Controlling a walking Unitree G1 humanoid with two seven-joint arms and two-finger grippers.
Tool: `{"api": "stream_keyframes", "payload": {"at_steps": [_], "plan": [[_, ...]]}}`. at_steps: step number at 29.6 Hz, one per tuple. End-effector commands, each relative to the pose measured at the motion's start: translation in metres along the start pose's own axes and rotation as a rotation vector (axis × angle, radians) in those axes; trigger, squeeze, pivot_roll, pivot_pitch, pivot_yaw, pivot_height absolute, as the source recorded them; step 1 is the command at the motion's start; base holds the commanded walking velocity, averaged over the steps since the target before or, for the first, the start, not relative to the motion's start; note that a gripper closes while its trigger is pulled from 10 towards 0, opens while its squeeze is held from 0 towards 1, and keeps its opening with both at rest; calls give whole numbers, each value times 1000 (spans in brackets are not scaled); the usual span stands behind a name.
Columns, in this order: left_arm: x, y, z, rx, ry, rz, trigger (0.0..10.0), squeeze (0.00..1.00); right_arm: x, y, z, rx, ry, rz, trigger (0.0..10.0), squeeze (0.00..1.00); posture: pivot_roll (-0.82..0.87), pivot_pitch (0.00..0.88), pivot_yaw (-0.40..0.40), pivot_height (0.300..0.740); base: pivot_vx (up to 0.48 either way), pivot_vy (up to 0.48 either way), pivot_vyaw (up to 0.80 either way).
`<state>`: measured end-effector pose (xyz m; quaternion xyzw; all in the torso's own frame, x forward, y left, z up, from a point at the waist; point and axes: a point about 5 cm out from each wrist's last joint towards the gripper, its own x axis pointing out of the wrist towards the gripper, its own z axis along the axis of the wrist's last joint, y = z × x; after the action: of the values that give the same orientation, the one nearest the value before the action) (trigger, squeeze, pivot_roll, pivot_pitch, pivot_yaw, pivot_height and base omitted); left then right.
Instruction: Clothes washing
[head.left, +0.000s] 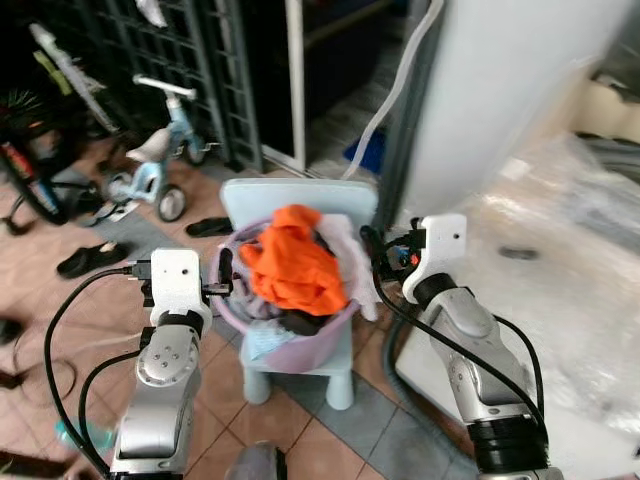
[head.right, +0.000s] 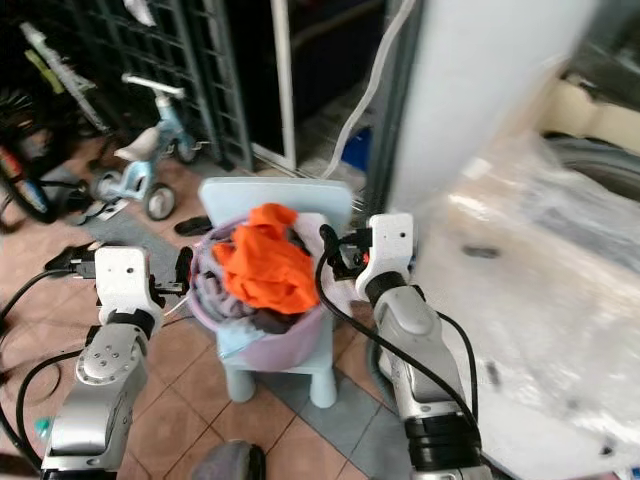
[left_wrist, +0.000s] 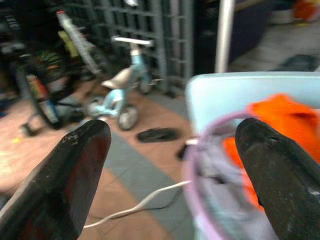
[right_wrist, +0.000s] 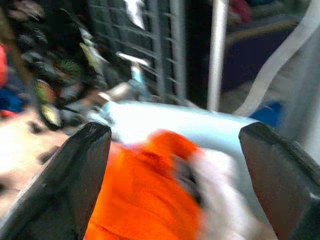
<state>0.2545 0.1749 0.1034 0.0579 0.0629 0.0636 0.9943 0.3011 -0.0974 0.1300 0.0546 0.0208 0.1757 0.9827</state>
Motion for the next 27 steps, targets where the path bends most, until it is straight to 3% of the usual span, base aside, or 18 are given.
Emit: {"api": "stream_keyframes", "payload": {"at_steps": [1,16,27], "plan": [[0,-4,3,-4,-10,-7,10000,0,-2,-7,-2,-13,8,-13,10000,0,42,0,-18,740,0,480,0],[3,-6,8,-24,-40,-30,10000,0,1,-6,0,-46,15,4,10000,0,19,0,-22,740,0,23,0],[2,-4,7,-39,-36,-19,10000,0,4,-1,-3,-70,37,39,10000,0,22,0,-34,740,348,0,0]]}}
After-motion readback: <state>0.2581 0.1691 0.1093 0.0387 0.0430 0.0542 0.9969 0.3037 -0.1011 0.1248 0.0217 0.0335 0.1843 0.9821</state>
